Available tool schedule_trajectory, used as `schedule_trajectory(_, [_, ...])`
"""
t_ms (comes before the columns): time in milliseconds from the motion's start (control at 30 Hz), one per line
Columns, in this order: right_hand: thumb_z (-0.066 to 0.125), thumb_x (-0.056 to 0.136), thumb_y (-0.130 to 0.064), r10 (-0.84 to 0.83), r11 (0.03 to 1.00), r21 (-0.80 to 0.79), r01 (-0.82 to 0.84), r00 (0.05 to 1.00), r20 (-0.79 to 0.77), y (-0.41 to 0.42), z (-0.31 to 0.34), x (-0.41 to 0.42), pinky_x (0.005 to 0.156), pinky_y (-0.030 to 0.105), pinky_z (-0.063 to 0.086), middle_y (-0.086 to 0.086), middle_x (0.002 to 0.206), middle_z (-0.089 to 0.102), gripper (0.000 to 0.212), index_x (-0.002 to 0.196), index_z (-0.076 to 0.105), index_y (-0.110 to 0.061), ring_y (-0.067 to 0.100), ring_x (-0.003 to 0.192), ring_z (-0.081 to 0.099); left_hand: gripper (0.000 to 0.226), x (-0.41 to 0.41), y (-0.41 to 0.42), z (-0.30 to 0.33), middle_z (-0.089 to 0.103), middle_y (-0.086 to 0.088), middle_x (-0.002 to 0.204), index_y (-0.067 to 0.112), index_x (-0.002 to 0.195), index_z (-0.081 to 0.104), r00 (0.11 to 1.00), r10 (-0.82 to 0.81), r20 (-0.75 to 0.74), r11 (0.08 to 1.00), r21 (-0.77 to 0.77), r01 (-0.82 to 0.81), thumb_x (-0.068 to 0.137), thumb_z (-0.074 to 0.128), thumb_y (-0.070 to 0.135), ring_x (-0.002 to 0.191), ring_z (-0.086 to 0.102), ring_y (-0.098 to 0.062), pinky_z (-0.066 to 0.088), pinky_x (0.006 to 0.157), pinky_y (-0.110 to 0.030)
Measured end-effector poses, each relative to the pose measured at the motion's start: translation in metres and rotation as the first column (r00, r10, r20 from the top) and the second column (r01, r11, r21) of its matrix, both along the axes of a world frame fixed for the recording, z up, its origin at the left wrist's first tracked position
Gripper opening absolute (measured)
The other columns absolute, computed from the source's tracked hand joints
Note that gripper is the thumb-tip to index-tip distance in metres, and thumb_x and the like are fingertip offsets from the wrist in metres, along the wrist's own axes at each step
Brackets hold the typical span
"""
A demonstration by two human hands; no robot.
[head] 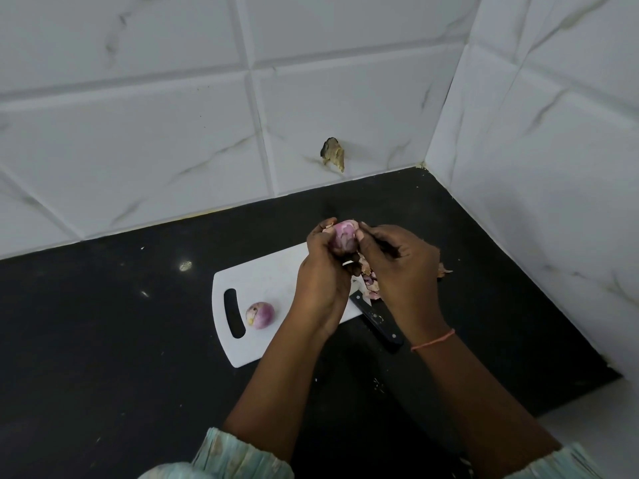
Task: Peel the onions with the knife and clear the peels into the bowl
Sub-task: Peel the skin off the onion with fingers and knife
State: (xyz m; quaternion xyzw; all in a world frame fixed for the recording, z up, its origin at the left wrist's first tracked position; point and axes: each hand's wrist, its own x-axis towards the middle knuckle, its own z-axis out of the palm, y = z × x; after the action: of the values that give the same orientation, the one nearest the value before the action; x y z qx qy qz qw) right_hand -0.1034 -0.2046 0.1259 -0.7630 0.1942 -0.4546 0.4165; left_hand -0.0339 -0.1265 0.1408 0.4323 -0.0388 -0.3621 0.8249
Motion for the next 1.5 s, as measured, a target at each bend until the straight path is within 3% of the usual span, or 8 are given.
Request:
schedule_trajectory(267, [0.069, 0.090, -0.014, -0.025, 0.999, 0.048, 0.026, 1.000, -0.004, 0.003, 0.000, 0.001, 0.077, 0.026, 0.058, 0.002, 0.088, 0.074, 0.013, 0.098, 0.075, -0.006, 0.008, 0.083, 0.070, 0.023, -0.002, 0.001, 0.004, 0.071, -0.002, 0.082, 0.017, 0.105, 0.059, 0.999, 0.022, -0.036, 1.000, -0.004, -0.023, 0.103, 0.035, 0.018, 0.071, 0.060, -0.016, 0.042, 0.064, -0.027])
schedule_trajectory(433, [0.064, 0.093, -0.010, -0.029, 0.956, 0.292, 0.016, 0.999, 0.042, 0.006, 0.003, 0.003, 0.079, 0.035, 0.060, 0.006, 0.090, 0.073, 0.011, 0.098, 0.071, -0.003, 0.016, 0.085, 0.072, 0.023, -0.001, 0.003, 0.008, 0.066, -0.008, 0.091, 0.017, 0.104, 0.057, 0.997, 0.023, -0.077, 0.997, -0.065, -0.028, 0.103, 0.035, 0.017, 0.071, 0.057, -0.017, 0.043, 0.061, -0.026])
schedule_trajectory(600, [0.073, 0.088, -0.015, 0.016, 0.973, 0.232, -0.013, 1.000, -0.009, 0.010, 0.009, 0.001, 0.080, 0.024, 0.057, -0.002, 0.093, 0.073, 0.014, 0.100, 0.071, -0.009, 0.009, 0.089, 0.070, 0.024, -0.003, 0.005, 0.008, 0.067, -0.011, 0.100, 0.017, 0.106, 0.059, 0.997, 0.018, -0.081, 0.996, -0.089, -0.025, 0.104, 0.035, 0.018, 0.084, 0.058, -0.021, 0.046, 0.072, -0.030])
schedule_trajectory(967, [0.073, 0.086, -0.009, -0.051, 0.998, -0.030, 0.050, 0.998, -0.046, 0.008, 0.018, -0.001, 0.073, 0.016, 0.056, 0.000, 0.085, 0.072, 0.009, 0.095, 0.073, -0.005, 0.005, 0.079, 0.069, 0.024, -0.004, 0.006, 0.007, 0.070, -0.005, 0.091, 0.019, 0.108, 0.056, 0.996, 0.059, 0.069, 0.998, -0.023, -0.058, 0.104, 0.032, 0.016, 0.074, 0.055, -0.018, 0.042, 0.062, -0.027])
schedule_trajectory(1133, [0.074, 0.083, -0.007, -0.066, 0.998, 0.009, 0.067, 0.996, -0.058, 0.003, 0.018, 0.001, 0.070, 0.015, 0.054, -0.003, 0.080, 0.071, 0.007, 0.090, 0.074, -0.007, 0.004, 0.074, 0.068, 0.024, -0.004, 0.006, 0.009, 0.067, -0.007, 0.085, 0.016, 0.104, 0.056, 0.999, 0.046, -0.010, 0.995, -0.084, -0.046, 0.102, 0.032, 0.014, 0.063, 0.053, -0.016, 0.037, 0.056, -0.027])
schedule_trajectory(1300, [0.069, 0.090, -0.012, 0.024, 0.971, 0.240, -0.015, 0.999, -0.033, 0.004, 0.022, -0.002, 0.070, 0.010, 0.051, -0.009, 0.088, 0.070, 0.009, 0.099, 0.070, -0.009, -0.001, 0.082, 0.067, 0.026, -0.002, 0.006, 0.010, 0.069, -0.007, 0.090, 0.016, 0.105, 0.057, 0.999, 0.010, -0.035, 0.988, -0.156, -0.015, 0.102, 0.031, 0.017, 0.072, 0.056, -0.018, 0.037, 0.060, -0.028])
schedule_trajectory(1400, [0.074, 0.085, -0.019, 0.066, 0.974, 0.218, -0.060, 0.998, -0.020, 0.011, 0.023, -0.004, 0.078, 0.016, 0.053, -0.010, 0.095, 0.072, 0.019, 0.103, 0.070, -0.014, 0.003, 0.091, 0.069, 0.027, -0.003, 0.005, 0.008, 0.070, -0.007, 0.091, 0.016, 0.105, 0.057, 0.999, 0.016, -0.050, 0.983, -0.183, -0.025, 0.103, 0.031, 0.016, 0.077, 0.058, -0.018, 0.042, 0.064, -0.027])
schedule_trajectory(1500, [0.072, 0.088, -0.014, 0.018, 0.990, 0.142, -0.016, 1.000, -0.007, 0.010, 0.021, -0.004, 0.079, 0.022, 0.056, -0.006, 0.091, 0.072, 0.011, 0.098, 0.072, -0.014, 0.006, 0.088, 0.069, 0.026, -0.005, 0.003, 0.006, 0.069, -0.008, 0.096, 0.016, 0.109, 0.056, 0.998, 0.017, -0.065, 0.981, -0.193, -0.030, 0.103, 0.031, 0.017, 0.079, 0.060, -0.018, 0.048, 0.062, -0.025])
